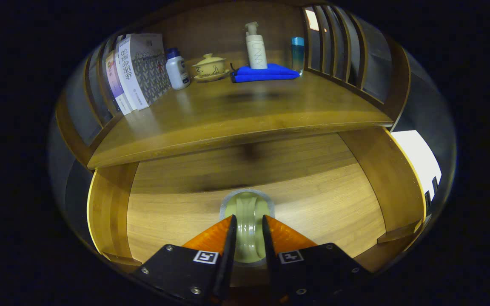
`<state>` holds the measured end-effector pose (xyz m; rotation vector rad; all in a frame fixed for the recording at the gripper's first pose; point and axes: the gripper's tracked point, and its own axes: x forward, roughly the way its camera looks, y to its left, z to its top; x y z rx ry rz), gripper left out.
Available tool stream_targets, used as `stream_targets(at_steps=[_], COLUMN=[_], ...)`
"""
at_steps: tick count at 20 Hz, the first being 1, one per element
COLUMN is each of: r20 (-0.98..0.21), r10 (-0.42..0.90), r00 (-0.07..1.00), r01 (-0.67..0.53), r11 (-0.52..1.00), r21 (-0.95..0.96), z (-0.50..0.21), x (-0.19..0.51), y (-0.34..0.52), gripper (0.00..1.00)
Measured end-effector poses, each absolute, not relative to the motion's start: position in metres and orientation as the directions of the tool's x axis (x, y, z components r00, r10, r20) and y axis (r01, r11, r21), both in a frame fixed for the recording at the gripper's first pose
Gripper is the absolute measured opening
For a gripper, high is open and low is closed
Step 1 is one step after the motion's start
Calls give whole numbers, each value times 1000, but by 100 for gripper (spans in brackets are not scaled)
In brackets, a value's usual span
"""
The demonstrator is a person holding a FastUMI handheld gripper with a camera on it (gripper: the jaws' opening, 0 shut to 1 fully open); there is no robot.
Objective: Pull open the drawer, take out the items inside it, and place them on the countertop above the cabinet.
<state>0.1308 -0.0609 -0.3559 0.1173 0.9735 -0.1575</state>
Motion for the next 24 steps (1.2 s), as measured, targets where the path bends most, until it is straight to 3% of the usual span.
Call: stream_targets(at_steps=[2,9,16,24], r20=[-826,-751,-627,-488], r10=[-93,-138,-135,-103], r00=[556,645,767,867], r01=[159,109,105,67], r11=[987,990,991,994], r21=[-5,-89,-85,-91], z=[-357,-328,-244,-183], x=[130,123,142,221], y=[-62,-65,-64,-60], gripper=[24,12,12,12])
